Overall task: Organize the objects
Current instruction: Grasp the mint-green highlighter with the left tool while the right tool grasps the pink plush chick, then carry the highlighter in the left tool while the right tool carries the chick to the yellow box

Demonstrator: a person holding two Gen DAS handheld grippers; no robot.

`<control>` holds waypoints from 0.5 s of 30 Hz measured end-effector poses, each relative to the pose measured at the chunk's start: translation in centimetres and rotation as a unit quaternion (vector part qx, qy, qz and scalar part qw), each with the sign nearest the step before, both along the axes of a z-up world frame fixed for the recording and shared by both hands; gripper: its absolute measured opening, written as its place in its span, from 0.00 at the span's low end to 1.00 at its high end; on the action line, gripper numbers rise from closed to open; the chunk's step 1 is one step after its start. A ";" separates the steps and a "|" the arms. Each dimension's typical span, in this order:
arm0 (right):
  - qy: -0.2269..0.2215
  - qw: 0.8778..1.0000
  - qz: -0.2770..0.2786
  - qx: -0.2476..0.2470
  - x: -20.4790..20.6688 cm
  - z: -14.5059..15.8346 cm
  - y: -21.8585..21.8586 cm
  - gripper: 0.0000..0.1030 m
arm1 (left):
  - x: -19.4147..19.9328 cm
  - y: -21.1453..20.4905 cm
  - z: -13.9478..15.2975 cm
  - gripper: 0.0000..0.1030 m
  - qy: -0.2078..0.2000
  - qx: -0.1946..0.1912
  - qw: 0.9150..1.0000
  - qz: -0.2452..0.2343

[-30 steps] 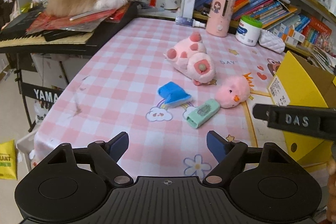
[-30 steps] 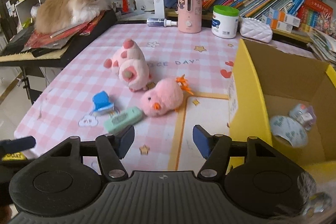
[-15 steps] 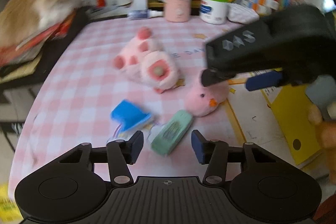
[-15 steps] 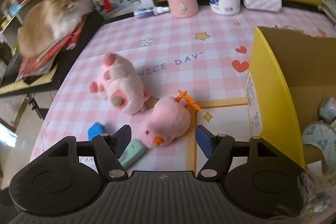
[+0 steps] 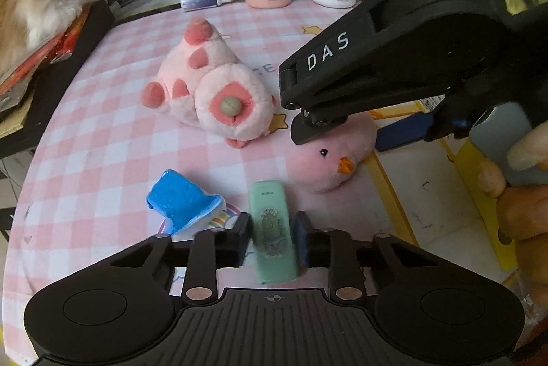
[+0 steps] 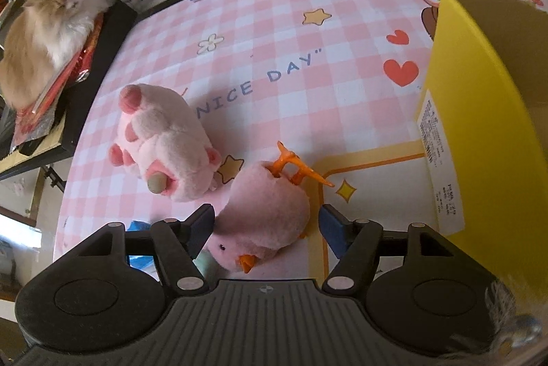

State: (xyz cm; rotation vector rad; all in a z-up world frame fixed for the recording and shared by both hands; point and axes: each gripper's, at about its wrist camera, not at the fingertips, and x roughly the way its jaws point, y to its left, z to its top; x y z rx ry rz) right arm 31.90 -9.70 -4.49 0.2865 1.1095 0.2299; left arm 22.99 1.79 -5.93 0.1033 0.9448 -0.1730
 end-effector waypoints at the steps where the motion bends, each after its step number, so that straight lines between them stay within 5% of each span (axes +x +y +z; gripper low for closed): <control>1: 0.003 1.000 -0.002 0.004 0.1 -0.2 0.0 0.63 | 0.0 0.1 0.0 0.22 0.001 -0.006 1.000 0.002; 7: -0.011 1.000 0.015 0.008 0.2 -0.4 0.4 0.52 | -1.4 1.4 0.9 0.22 -0.001 -0.051 0.998 0.026; 15: -0.114 0.992 0.054 -0.025 -4.6 3.9 0.0 0.52 | -5.6 4.1 4.2 0.22 -0.042 -0.086 0.992 0.080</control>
